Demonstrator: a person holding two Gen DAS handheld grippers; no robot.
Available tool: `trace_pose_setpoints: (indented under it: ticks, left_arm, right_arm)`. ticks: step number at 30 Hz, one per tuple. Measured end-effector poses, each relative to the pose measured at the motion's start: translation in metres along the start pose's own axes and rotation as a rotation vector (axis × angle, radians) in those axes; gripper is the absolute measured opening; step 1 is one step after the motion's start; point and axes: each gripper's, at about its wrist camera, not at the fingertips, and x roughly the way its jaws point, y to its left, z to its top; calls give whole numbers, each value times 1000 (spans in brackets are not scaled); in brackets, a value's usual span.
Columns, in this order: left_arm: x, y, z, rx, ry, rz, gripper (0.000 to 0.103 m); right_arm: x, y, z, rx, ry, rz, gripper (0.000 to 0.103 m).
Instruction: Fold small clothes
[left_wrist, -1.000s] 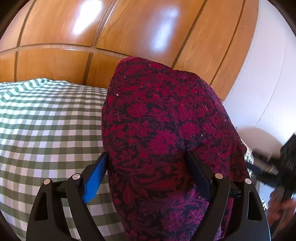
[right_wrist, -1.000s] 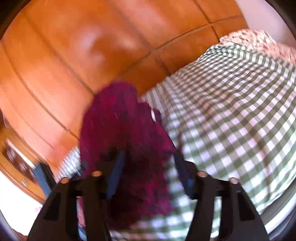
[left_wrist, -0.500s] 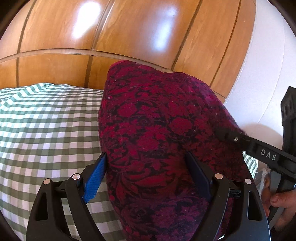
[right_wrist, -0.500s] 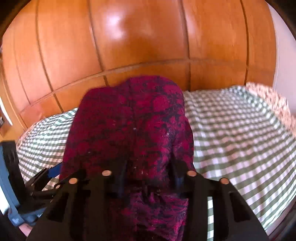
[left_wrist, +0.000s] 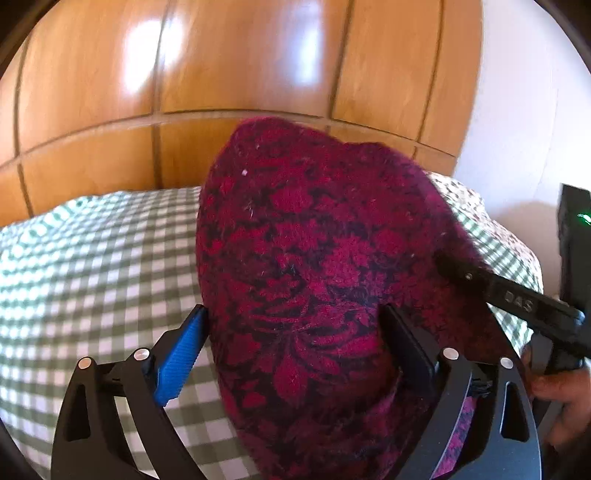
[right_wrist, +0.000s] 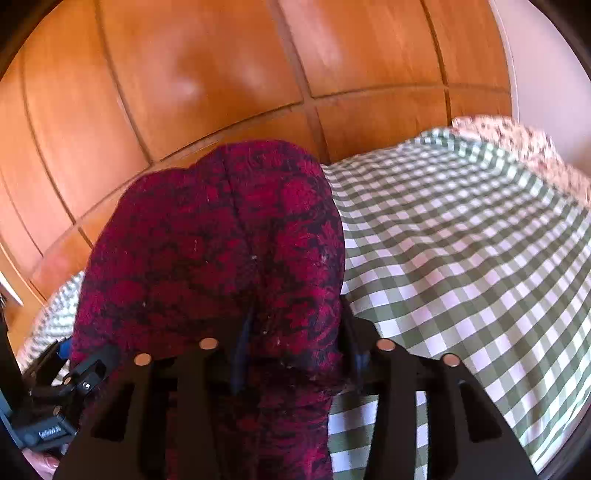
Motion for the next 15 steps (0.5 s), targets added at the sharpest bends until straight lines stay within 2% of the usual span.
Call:
trace_pose_setpoints:
  ticks: [2, 3, 4, 7, 9, 11, 12, 15]
  left_arm:
    - [-1, 1, -3, 3, -4, 8, 93]
    - [-1, 1, -3, 11, -5, 17, 93]
    - [-2, 0, -3, 20, -6, 25, 93]
    - [-5, 0, -3, 31, -8, 36, 93]
    - [-6, 0, -4, 23, -7, 39, 93]
    - [-5, 2, -4, 17, -6, 38, 93]
    - [-4, 2, -4, 15, -4, 37, 93]
    - [-4, 3, -4, 12, 0, 35, 93]
  right_arm:
    - [0, -2, -2, 26, 4, 21, 55]
    - [0, -5, -3, 62, 18, 37, 66]
    - [0, -10, -3, 110, 32, 52, 72]
    - [-14, -14, 6, 162, 20, 62, 73]
    - [-41, -3, 20, 132, -79, 17, 73]
    - [-63, 11, 32, 78, -175, 30, 68]
    - [-73, 25, 39, 16, -210, 32, 57]
    - [-69, 53, 54, -115, -195, 24, 40]
